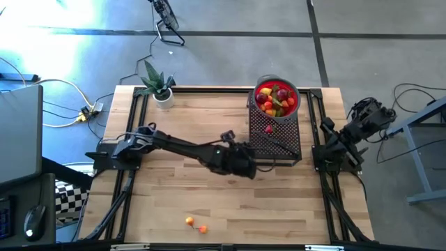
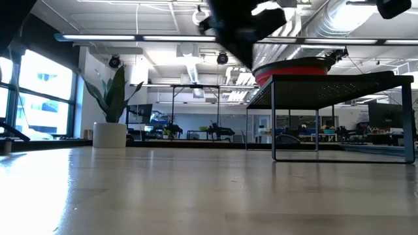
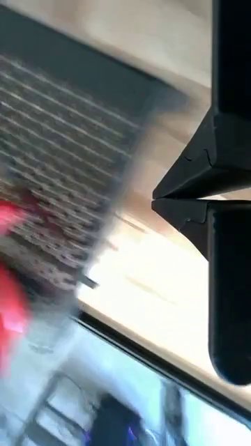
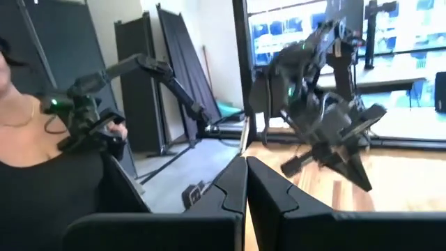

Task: Pick & Place Fruit
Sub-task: Put the strawberry into the strainer bowl on the shelf

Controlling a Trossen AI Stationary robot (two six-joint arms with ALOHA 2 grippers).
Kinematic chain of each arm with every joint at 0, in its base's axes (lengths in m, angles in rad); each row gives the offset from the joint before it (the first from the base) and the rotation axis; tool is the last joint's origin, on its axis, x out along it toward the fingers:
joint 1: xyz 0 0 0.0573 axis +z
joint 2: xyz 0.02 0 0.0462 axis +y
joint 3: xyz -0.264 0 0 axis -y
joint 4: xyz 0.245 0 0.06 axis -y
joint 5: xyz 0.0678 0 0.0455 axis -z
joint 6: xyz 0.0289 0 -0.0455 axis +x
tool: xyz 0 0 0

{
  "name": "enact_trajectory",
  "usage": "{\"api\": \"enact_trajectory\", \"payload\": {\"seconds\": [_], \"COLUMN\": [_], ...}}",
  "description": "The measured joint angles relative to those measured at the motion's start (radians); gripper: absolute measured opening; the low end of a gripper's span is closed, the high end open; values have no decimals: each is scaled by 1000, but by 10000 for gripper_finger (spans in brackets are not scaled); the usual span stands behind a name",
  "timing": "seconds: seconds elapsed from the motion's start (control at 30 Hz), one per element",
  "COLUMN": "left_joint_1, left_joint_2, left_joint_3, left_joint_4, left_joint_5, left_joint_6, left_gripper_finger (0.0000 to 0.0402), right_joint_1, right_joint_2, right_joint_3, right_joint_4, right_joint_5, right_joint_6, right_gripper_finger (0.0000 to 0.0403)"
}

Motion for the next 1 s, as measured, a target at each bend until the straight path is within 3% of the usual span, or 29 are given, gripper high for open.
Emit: {"api": "enact_trajectory", "payload": {"seconds": [0.17,0.33,0.43,0.5,0.63,0.8,1.0], "left_joint_1": [-24,-21,6,34,84,126,179], "left_joint_2": [-132,-318,-403,-428,-438,-420,-368], "left_joint_3": [-258,-595,-747,-799,-827,-814,-804], "left_joint_4": [114,544,839,1041,1151,1151,1308], "left_joint_5": [-67,-56,50,170,323,353,410], "left_joint_6": [-57,22,118,152,143,66,51], "left_gripper_finger": [0,0,0,0,0,0,0], "right_joint_1": [0,0,0,0,0,0,0], "right_joint_2": [0,3,3,4,6,13,13], "right_joint_3": [0,0,0,-1,0,14,90], "right_joint_4": [55,88,99,103,133,106,-67], "right_joint_5": [14,57,75,86,93,92,90], "right_joint_6": [-42,-75,-71,-70,-71,-71,-18], "right_gripper_finger": [3,3,3,3,3,3,3]}}
